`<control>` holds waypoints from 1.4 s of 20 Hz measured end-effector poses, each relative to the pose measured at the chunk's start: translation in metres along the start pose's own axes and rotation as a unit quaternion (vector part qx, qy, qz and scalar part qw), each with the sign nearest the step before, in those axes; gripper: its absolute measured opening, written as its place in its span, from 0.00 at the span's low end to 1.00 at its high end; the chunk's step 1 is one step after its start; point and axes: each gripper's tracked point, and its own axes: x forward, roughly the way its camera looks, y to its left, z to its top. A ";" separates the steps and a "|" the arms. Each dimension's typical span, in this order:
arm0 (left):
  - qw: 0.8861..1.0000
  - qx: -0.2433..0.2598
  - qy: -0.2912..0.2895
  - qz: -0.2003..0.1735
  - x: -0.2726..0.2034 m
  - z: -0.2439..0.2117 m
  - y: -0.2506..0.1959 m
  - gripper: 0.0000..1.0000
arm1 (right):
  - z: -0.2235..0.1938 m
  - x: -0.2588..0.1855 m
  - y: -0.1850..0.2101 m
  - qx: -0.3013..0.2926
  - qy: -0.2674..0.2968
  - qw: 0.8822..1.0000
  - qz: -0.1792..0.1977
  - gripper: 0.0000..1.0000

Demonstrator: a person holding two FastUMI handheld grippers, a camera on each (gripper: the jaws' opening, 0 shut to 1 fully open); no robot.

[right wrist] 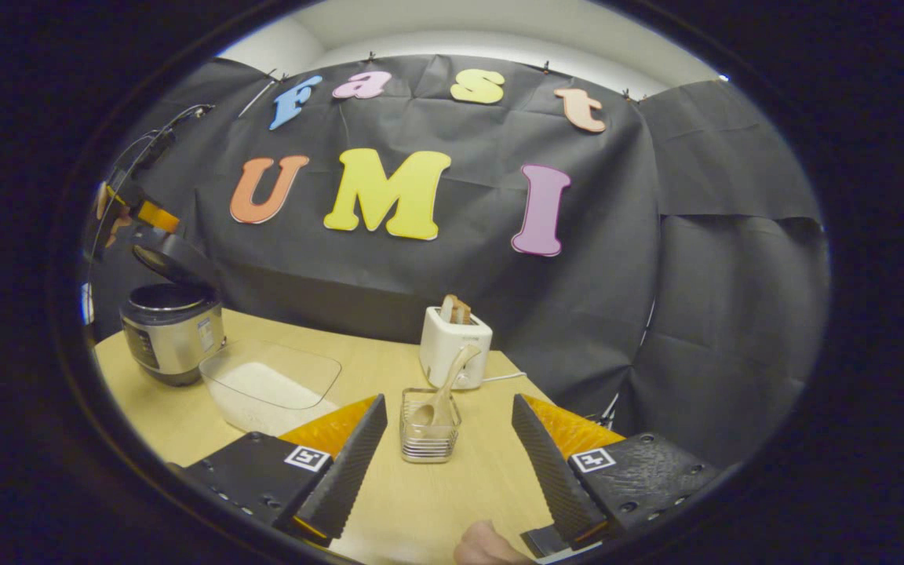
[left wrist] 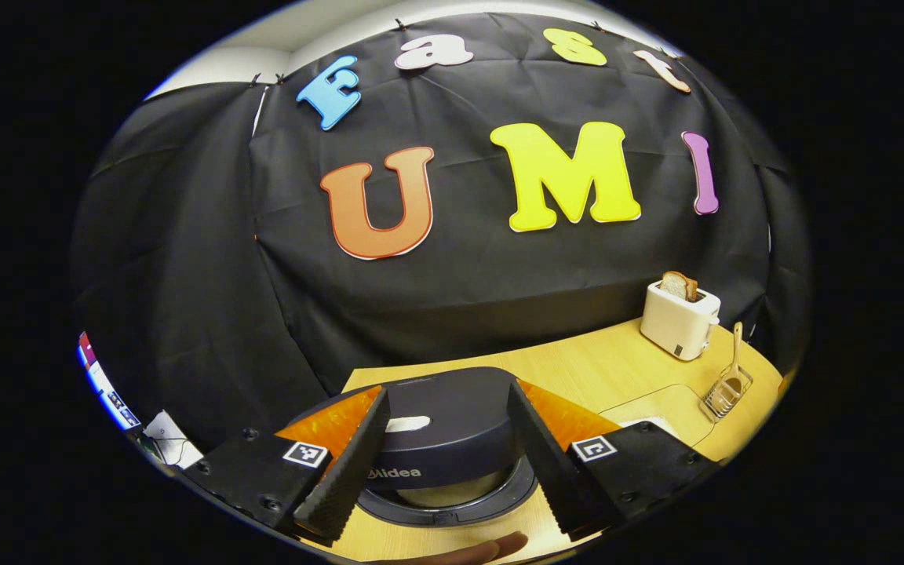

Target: Close the left gripper, press the button to open the rice cooker; take a wooden spoon from the chopstick holder with the right hand, scoop a spoonful of rice and pour it into the rice cooker, then put the wooden spoon back into the chopstick holder.

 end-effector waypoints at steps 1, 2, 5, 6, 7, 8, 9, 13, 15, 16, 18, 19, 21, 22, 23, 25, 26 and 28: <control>1.000 -0.002 0.000 0.001 -0.001 -0.004 -0.001 0.96 | 0.003 -0.001 -0.001 -0.001 -0.006 1.000 -0.002 0.98; 1.000 -0.008 0.001 0.001 -0.003 -0.008 -0.001 0.96 | 0.006 -0.003 -0.001 -0.003 -0.014 1.000 -0.002 0.95; 0.999 -0.041 0.012 -0.015 -0.005 -0.023 -0.007 0.96 | 0.012 -0.006 -0.004 -0.007 -0.028 1.000 -0.004 0.97; 0.999 -0.047 0.012 -0.019 -0.006 -0.027 -0.008 0.96 | 0.013 -0.007 -0.004 -0.009 -0.032 0.999 -0.004 0.95; 0.998 -0.051 0.014 -0.023 -0.006 -0.031 -0.010 0.96 | 0.013 -0.007 -0.006 -0.010 -0.033 0.999 -0.007 0.98; 0.998 -0.054 0.012 -0.026 -0.005 -0.034 -0.010 0.97 | 0.013 -0.006 -0.007 -0.013 -0.032 0.999 -0.011 0.97; 0.998 -0.058 0.014 -0.029 -0.006 -0.038 -0.011 0.96 | 0.013 -0.006 -0.008 -0.018 -0.032 0.999 -0.014 0.97; 0.996 -0.069 0.045 -0.032 -0.002 -0.068 -0.017 0.97 | 0.008 -0.007 -0.003 -0.022 -0.023 0.999 -0.007 0.96; 0.995 -0.067 0.065 -0.029 0.001 -0.083 -0.019 0.97 | 0.010 -0.007 -0.004 -0.023 -0.026 0.999 -0.006 0.95; 0.995 -0.070 0.072 -0.029 0.002 -0.088 -0.020 0.97 | 0.010 -0.007 -0.005 -0.026 -0.028 0.999 -0.009 0.95; 0.993 -0.076 0.088 -0.029 0.000 -0.096 -0.022 0.97 | 0.010 -0.007 -0.006 -0.029 -0.028 0.999 -0.009 0.97; 0.994 -0.070 0.080 -0.029 0.001 -0.092 -0.023 0.97 | 0.010 -0.007 -0.006 -0.028 -0.028 0.999 -0.009 0.97; 0.993 -0.070 0.090 -0.029 0.000 -0.095 -0.022 0.97 | 0.009 -0.006 -0.008 -0.027 -0.025 0.999 -0.010 0.95; 0.992 -0.073 0.097 -0.029 -0.001 -0.096 -0.022 0.97 | 0.009 -0.007 -0.008 -0.026 -0.024 0.999 -0.010 0.95; 0.991 -0.077 0.102 -0.028 -0.002 -0.096 -0.022 0.97 | 0.010 -0.008 -0.009 -0.026 -0.025 0.999 -0.009 0.95; 0.991 -0.083 0.102 -0.026 -0.001 -0.097 -0.022 0.96 | 0.013 -0.009 -0.012 -0.026 -0.029 0.999 -0.011 0.95; 0.990 -0.093 0.106 -0.023 -0.001 -0.099 -0.023 0.97 | 0.013 -0.009 -0.013 -0.025 -0.030 0.999 -0.012 0.95; 0.991 -0.096 0.088 -0.014 0.000 -0.099 -0.021 0.97 | 0.013 -0.010 -0.013 -0.025 -0.029 0.999 -0.011 0.95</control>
